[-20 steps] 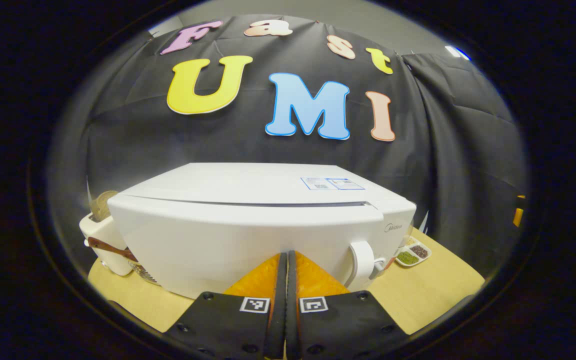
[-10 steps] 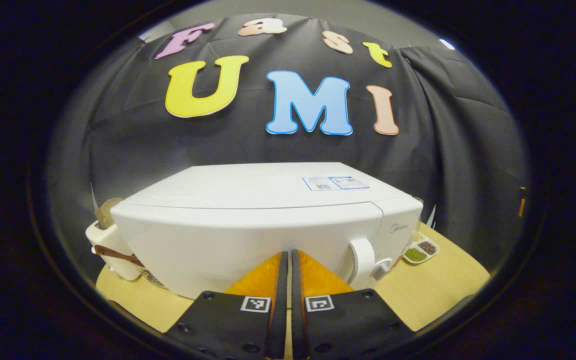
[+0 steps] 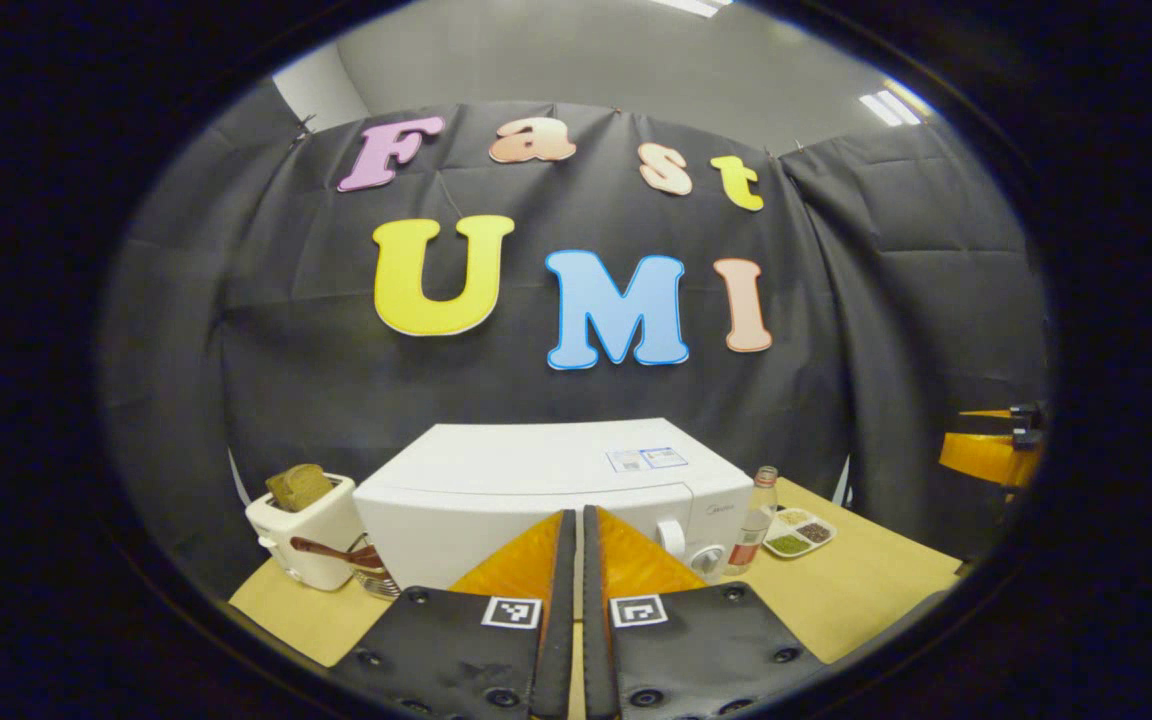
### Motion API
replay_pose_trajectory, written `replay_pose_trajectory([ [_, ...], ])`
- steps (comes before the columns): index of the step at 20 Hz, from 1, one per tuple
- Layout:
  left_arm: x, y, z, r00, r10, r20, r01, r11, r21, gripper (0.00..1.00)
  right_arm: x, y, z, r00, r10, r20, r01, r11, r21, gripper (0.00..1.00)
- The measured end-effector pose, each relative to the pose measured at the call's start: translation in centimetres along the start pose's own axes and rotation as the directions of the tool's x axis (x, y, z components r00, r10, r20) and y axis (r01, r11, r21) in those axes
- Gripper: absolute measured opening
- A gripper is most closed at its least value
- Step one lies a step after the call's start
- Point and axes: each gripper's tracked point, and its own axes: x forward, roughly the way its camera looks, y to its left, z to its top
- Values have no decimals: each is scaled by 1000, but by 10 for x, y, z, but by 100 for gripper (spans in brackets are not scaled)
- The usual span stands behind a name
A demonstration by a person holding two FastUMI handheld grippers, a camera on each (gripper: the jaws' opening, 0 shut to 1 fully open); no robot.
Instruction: Open the microwave oven with the left hand, put the food in, and close the microwave oven.
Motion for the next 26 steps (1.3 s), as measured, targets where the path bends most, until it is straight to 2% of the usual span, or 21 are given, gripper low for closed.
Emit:
replay_pose_trajectory([
  [4,-50,17,11,999,35,41,-34,999,-25,11,-8,22,14,999,12,47,-12,1000,3,97],
  [9,-102,37,21,994,83,75,-82,996,-23,12,-32,45,43,987,-1,163,0,1000,8,97],
  [12,-116,48,38,984,121,128,-119,993,-20,99,-40,60,49,979,9,202,-11,1000,10,97],
  [14,-123,51,44,980,141,139,-140,990,-19,94,-40,65,49,978,11,210,-11,1000,-2,97],
  [20,-129,61,45,978,152,146,-150,988,-23,96,-33,73,55,977,30,209,-35,999,21,97],
  [26,-131,74,48,972,173,161,-173,985,-13,95,-30,87,61,973,51,225,-51,999,-4,97],
])
